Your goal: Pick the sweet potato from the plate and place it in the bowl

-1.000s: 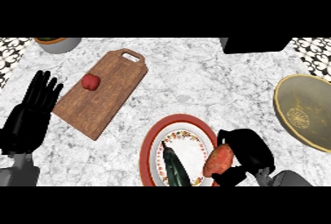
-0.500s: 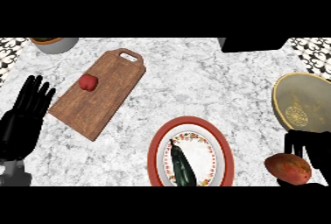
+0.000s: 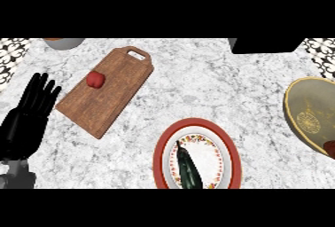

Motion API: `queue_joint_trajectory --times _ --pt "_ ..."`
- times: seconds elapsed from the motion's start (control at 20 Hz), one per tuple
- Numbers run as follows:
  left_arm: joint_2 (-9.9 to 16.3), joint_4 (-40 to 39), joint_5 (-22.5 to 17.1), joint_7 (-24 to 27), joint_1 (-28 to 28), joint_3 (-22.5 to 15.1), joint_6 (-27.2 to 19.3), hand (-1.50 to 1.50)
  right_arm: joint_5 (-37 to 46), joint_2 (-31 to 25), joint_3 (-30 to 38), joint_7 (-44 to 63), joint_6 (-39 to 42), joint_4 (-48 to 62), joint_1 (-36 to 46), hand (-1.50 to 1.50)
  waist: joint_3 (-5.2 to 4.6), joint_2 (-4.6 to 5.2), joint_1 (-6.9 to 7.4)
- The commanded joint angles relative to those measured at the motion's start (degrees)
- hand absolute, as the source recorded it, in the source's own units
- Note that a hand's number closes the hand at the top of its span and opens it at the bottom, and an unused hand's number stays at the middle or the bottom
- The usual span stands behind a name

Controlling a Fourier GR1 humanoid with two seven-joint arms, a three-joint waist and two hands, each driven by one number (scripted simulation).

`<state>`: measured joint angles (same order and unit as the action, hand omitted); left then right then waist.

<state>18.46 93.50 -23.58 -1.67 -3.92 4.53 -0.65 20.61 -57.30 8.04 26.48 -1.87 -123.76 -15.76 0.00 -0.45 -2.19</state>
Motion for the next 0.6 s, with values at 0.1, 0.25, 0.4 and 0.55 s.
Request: queue_joint_trajectory --times 0.1,0.25,0.4,0.55 --pt "-1.6 0.4 1.6 -1.8 -2.5 -1.4 -1.2 0.00 -6.7 2.3 12.6 -8.3 2.5 11.7 2.6 1.50 0.03 0.40 1.75" --pt "-0.9 -4.3 0.1 -1.2 -5.9 0.1 1.4 0.00 -5.2 3.5 10.8 -12.4 1.1 22.9 8.9 1.50 0.04 0.71 2.55" --pt "-3.5 -5.4 3.0 2.7 -3.9 -1.4 1.1 0.00 -5.6 6.4 10.5 -17.7 1.4 28.4 11.8 1.50 0.03 0.64 2.46" --pt "-2.1 -1.6 1.5 -1.2 -4.5 -0.9 2.0 0.00 -3.0 6.5 6.1 -20.8 1.6 39.8 21.2 1.50 0.05 0.73 3.56"
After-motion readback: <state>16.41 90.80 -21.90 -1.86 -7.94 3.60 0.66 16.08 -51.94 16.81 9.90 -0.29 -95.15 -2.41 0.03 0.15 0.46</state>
